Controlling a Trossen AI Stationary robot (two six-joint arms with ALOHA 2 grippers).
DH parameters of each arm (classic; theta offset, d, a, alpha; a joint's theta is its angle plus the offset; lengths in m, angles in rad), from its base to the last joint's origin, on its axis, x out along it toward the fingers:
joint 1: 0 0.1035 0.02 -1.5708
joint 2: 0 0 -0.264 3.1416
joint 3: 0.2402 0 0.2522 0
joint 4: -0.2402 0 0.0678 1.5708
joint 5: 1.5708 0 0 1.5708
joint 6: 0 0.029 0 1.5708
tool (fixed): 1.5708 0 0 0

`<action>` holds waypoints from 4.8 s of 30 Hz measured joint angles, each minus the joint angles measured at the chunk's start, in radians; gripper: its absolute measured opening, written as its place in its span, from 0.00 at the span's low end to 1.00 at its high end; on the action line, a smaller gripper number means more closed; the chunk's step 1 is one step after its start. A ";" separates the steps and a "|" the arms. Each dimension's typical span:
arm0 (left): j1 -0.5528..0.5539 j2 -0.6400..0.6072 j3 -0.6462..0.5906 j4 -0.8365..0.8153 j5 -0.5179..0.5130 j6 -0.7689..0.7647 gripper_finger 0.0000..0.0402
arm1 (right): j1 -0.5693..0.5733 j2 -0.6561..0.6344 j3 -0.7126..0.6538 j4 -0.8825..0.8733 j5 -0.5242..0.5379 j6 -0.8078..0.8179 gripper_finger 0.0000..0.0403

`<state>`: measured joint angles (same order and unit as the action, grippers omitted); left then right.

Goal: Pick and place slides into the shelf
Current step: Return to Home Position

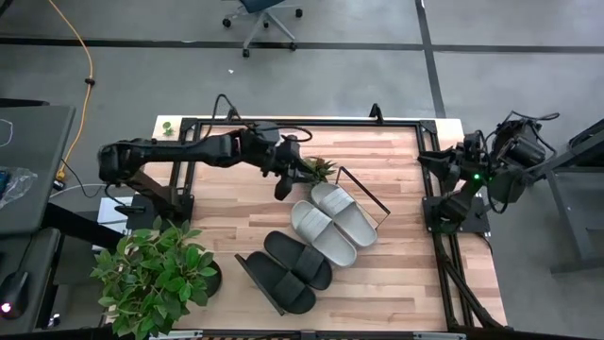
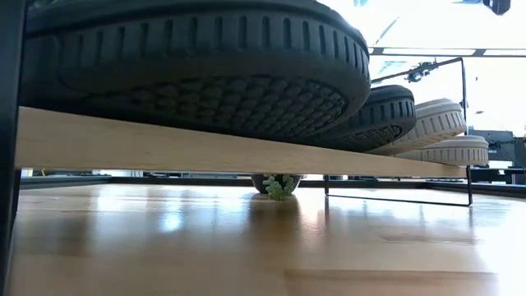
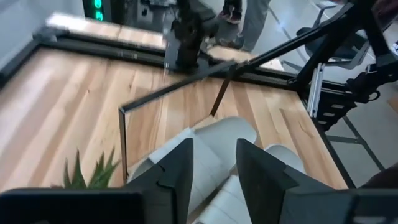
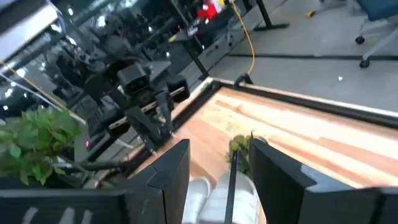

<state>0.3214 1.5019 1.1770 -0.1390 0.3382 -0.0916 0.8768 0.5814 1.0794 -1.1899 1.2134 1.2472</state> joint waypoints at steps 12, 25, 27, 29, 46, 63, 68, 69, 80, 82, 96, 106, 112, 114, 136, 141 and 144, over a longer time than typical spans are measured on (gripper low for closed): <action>-0.001 -0.197 0.000 -0.075 0.036 0.146 0.02 | 0.000 -0.082 0.000 0.412 0.130 -0.437 0.30; -0.002 -0.482 0.000 -0.187 0.028 0.302 0.01 | 0.000 -0.052 0.000 1.215 0.042 -1.185 0.02; -0.002 -0.525 0.000 -0.214 0.020 0.313 0.00 | 0.000 -0.035 0.000 1.290 0.030 -1.249 0.02; -0.002 -0.567 0.000 -0.225 0.006 0.331 0.00 | -0.001 -0.016 0.000 1.342 0.027 -1.290 0.02; -0.001 -1.009 -0.435 0.140 -0.057 0.243 0.00 | -0.251 0.129 0.000 1.382 -0.068 -1.149 0.00; -0.001 -1.384 -0.868 0.502 -0.096 0.044 0.00 | -0.361 0.156 0.000 1.367 -0.089 -1.026 0.00; -0.001 -1.409 -0.906 0.522 -0.080 0.019 0.00 | -0.362 0.151 0.000 1.367 -0.073 -1.024 0.00; -0.001 -1.409 -0.914 0.538 -0.070 0.014 0.00 | -0.362 0.150 0.000 1.366 -0.063 -1.024 0.00; -0.001 -1.409 -1.027 0.718 -0.007 -0.045 0.00 | -0.362 0.148 0.000 1.358 -0.054 -1.018 0.00; -0.001 -1.408 -1.056 0.759 0.003 -0.063 0.00 | -0.362 0.148 0.000 1.358 -0.043 -1.017 0.00; -0.071 -1.409 -1.148 0.846 -0.026 -0.012 0.00 | -0.362 0.150 0.000 1.354 -0.021 -1.008 0.00; -0.125 -1.408 -1.169 0.706 -0.060 0.159 0.00 | -0.362 0.150 0.000 1.352 -0.021 -1.008 0.00; -0.126 -1.408 -1.168 0.611 0.018 0.253 0.00 | -0.362 0.149 0.000 1.340 -0.023 -1.001 0.00; -0.126 -1.409 -1.168 0.573 0.019 0.244 0.00 | -0.362 0.141 0.000 1.340 -0.026 -1.001 0.00; -0.125 -1.408 -1.167 0.189 -0.078 0.334 0.00 | -0.359 0.090 0.000 1.283 -0.036 -0.984 0.00; -0.125 -1.408 -1.167 0.190 -0.088 0.358 0.00 | -0.359 0.089 0.000 1.283 -0.050 -0.985 0.00; -0.125 -1.408 -1.167 0.190 -0.088 0.358 0.00 | -0.359 0.075 0.000 1.283 -0.098 -0.983 0.00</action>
<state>0.1963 0.0940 0.0101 0.0513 0.2499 0.2661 0.5175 0.6562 1.0794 0.0933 1.1158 0.2646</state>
